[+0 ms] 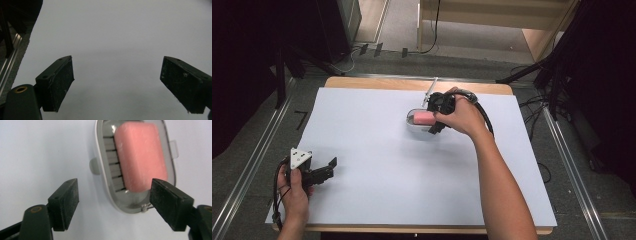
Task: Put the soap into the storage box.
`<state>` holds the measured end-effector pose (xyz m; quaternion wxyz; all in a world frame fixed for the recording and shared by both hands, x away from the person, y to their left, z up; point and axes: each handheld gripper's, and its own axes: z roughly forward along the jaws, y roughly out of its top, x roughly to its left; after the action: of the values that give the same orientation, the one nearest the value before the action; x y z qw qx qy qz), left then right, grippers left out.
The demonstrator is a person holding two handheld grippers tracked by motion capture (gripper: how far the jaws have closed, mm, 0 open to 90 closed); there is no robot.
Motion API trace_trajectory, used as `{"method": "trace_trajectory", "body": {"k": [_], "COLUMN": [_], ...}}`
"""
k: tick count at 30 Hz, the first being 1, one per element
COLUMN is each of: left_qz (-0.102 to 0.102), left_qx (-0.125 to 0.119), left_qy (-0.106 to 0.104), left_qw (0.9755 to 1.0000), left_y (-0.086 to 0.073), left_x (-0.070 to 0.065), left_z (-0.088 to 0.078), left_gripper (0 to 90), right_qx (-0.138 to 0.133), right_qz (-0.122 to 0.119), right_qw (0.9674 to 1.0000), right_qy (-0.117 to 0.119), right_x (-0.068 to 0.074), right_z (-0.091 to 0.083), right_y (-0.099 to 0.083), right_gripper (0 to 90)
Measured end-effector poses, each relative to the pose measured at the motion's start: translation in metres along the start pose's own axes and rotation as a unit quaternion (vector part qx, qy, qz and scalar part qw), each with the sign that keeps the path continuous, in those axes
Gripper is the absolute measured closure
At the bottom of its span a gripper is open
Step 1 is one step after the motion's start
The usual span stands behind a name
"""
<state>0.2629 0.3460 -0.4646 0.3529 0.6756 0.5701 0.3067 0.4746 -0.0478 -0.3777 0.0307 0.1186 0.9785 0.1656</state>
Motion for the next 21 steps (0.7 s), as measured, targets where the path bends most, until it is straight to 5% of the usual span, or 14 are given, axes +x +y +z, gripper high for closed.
{"method": "trace_trajectory", "body": {"k": [21], "left_qz": [0.001], "left_qx": [0.000], "left_qy": [0.001], "left_qw": [1.0000], "left_y": [0.000], "left_x": [0.000], "left_z": [0.000], "left_gripper": [12.6], "right_qx": [0.008], "right_qz": [0.035], "right_qw": [0.9990], "right_qy": [-0.026], "right_x": [0.020], "right_z": [0.013], "right_y": [-0.047], "right_gripper": [0.0]}}
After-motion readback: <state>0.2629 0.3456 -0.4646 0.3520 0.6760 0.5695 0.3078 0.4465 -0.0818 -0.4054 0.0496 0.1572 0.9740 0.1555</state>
